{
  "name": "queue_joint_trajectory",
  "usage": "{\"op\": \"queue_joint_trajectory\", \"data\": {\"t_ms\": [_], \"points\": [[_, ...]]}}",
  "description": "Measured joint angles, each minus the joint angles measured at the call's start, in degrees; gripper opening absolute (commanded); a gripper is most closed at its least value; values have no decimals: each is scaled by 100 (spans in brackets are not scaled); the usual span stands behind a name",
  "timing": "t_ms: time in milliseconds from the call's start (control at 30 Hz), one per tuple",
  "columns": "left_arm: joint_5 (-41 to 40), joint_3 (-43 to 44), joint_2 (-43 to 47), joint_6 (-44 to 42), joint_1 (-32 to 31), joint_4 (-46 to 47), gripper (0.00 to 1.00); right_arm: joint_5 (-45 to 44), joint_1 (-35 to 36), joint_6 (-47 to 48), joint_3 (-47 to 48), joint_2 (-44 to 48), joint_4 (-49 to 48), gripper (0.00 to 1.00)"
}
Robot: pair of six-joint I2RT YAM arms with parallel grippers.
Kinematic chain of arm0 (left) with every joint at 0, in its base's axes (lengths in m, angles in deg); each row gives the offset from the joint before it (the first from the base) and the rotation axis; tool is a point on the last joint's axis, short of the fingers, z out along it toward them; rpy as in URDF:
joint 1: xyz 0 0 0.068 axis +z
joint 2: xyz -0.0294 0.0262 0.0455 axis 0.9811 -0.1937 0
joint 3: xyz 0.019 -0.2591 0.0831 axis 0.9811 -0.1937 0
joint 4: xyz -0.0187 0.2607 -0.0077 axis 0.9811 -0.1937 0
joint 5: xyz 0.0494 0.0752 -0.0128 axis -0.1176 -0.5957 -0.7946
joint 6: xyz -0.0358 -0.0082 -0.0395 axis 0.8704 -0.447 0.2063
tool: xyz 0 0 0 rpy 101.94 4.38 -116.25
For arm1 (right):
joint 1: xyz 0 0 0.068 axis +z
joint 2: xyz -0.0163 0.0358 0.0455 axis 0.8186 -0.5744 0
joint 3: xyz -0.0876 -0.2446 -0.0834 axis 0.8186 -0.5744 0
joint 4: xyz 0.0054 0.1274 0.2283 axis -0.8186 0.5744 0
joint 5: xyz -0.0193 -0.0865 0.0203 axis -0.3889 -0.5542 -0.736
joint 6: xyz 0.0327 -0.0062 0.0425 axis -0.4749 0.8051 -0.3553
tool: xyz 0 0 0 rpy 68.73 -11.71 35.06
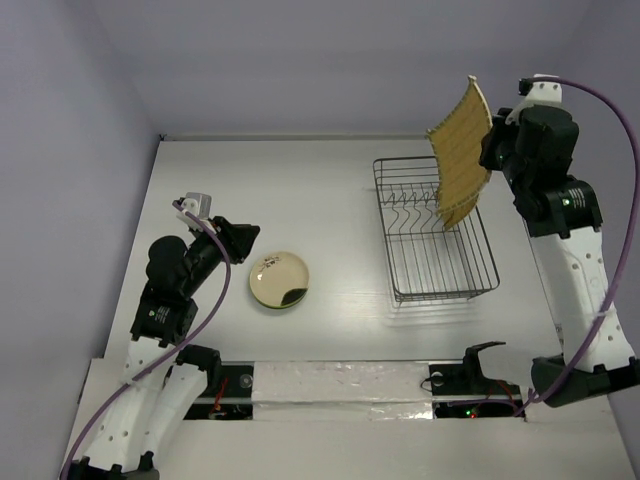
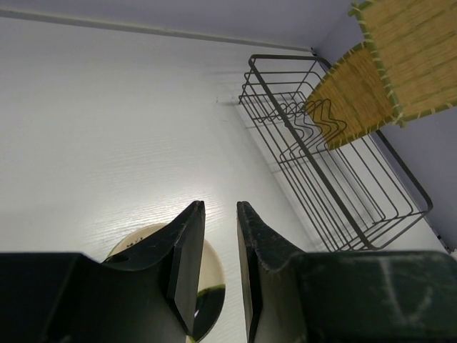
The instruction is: Unload the plates from the dish rack
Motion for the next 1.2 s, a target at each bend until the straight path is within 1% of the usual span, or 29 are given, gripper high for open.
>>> {"op": "queue_joint_trajectory", "data": {"t_ms": [167,267,367,533,667,700,767,933,1200], "points": [[2,0,0,0,37,0,22,994,55,-540,-538,291,-721,0],[0,0,2,0,39,0,22,1412,334,-951,-1064,275,-1364,0],[-2,0,2,0,39,-2,22,1847,737,-1449,-1399,-74,-1967,0],[-4,0,31,0,39,-4,22,2214,1368,-2074,-1421,-1014,-2837,0],[-7,0,61,0,39,-4,22,2389,1690,-2527,-1248,-1810,-3381,0],[-7,0,68,0,39,-4,22,2428,1766,-2708,-1150,-2151,-3609,0],[-7,0,87,0,39,-2,22,2444,1897,-2907,-1062,-2444,-3803,0],[-7,0,87,0,39,-7,22,2371,2238,-3718,-522,-3650,-4481,0],[-9,0,90,0,39,-9,22,2247,2830,-4688,621,-5510,-4758,0]]}}
